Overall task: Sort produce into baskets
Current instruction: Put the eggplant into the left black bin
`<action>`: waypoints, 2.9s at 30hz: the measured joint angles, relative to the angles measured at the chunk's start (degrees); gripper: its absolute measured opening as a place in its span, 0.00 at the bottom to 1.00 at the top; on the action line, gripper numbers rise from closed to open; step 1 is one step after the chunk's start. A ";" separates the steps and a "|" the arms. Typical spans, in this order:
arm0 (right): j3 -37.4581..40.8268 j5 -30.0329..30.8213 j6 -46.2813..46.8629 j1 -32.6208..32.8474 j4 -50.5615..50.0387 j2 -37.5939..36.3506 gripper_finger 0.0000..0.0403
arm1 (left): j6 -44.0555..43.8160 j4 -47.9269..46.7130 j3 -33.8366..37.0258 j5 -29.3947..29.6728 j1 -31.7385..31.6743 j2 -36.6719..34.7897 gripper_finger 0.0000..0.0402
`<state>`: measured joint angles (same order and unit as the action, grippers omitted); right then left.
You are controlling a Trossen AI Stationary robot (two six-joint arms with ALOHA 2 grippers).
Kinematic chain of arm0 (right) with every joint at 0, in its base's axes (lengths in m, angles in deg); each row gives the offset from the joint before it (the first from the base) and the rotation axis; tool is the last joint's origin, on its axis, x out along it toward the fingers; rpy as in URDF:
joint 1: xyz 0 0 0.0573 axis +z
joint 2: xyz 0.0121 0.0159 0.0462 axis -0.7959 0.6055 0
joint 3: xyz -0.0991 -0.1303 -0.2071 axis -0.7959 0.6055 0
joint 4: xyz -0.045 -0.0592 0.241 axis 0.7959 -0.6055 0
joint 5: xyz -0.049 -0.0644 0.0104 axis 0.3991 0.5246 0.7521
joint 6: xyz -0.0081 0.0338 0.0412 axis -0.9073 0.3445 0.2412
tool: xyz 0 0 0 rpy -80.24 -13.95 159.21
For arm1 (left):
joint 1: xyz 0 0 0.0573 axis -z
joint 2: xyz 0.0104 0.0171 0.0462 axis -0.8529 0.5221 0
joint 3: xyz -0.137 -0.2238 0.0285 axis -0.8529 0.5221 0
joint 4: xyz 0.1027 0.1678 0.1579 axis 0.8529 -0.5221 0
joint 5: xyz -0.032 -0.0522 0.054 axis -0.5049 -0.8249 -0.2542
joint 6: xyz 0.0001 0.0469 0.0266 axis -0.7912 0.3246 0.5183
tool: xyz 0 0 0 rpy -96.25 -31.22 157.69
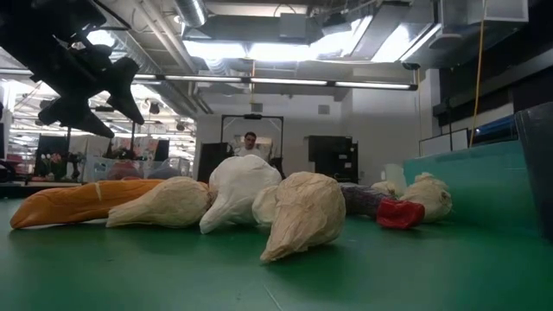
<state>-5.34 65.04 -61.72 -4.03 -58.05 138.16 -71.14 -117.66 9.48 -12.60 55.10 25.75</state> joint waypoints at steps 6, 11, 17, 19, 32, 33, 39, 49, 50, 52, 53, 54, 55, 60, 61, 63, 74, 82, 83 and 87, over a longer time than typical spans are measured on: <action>0.00 1.15 1.10 -0.39 0.60 0.00 0.65 | 0.00 0.00 0.00 0.00 0.01 0.00 0.86; -1.00 1.50 1.02 -0.39 0.46 0.00 0.70 | 0.00 0.00 0.00 -0.01 0.01 0.01 0.86; -8.26 4.68 -1.08 -0.74 -7.71 0.00 0.66 | 0.00 0.00 0.00 -0.02 0.01 0.00 0.86; -12.22 6.60 -2.64 -1.29 -14.34 0.00 0.65 | 0.00 0.00 0.00 -0.02 0.01 0.01 0.86; -31.67 33.98 20.01 -17.77 -30.17 -0.11 0.59 | -0.48 0.00 0.00 -0.02 0.01 0.02 0.86; -31.67 33.96 23.80 -19.86 -30.28 -0.08 0.58 | -0.59 0.00 0.00 -0.02 -0.01 0.02 0.86; -31.69 33.93 35.44 -30.98 -30.82 3.12 0.57 | -1.12 -0.03 0.00 -0.04 -0.01 0.02 0.86; -31.63 32.35 41.96 -40.80 -29.26 15.66 0.57 | -2.89 -0.15 0.00 -0.55 0.01 0.02 0.86; -31.63 31.70 42.59 -41.03 -29.74 17.06 0.57 | -2.91 -0.15 0.00 -0.79 -0.01 0.02 0.86; -31.57 29.19 43.22 -41.13 -31.35 19.53 0.57 | -2.96 -0.15 0.00 -1.16 0.01 0.02 0.86; -31.56 28.68 43.29 -40.98 -32.02 20.69 0.57 | -2.97 -0.15 0.00 -1.16 0.01 0.04 0.86; -31.56 28.25 43.33 -40.85 -31.66 21.55 0.57 | -2.97 -0.22 0.00 -1.16 0.01 0.04 0.86; -31.58 28.05 43.51 -40.81 -32.05 22.19 0.57 | -2.97 -0.37 0.00 -1.16 0.01 0.04 0.86; -30.94 25.41 44.49 -40.90 -33.55 24.20 0.58 | -2.62 -0.14 0.00 -1.16 0.01 0.09 0.86; -30.60 25.10 44.46 -40.92 -33.70 24.17 0.58 | -2.62 -0.18 0.00 -1.16 0.01 0.09 0.86; -29.83 24.92 44.76 -40.92 -32.01 24.11 0.59 | -2.28 -0.33 0.00 -1.15 0.01 0.09 0.86; -27.50 19.01 40.84 -40.85 -28.75 24.09 0.62 | 0.04 -0.42 0.00 -1.12 0.01 0.09 0.86; -30.27 21.45 35.80 -40.87 -29.84 23.58 0.64 | 0.00 -0.42 0.00 -1.14 0.01 0.09 0.86; -30.52 20.69 35.22 -40.87 -30.17 23.58 0.64 | 0.00 -0.42 0.00 -1.14 0.01 0.09 0.86; -31.99 15.96 34.67 -40.87 -35.20 23.36 0.64 | 0.00 -0.44 0.00 -1.14 0.01 0.09 0.86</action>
<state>-37.33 81.01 -27.05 -44.90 -93.25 161.52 -71.14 -118.09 9.48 -13.74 55.11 25.83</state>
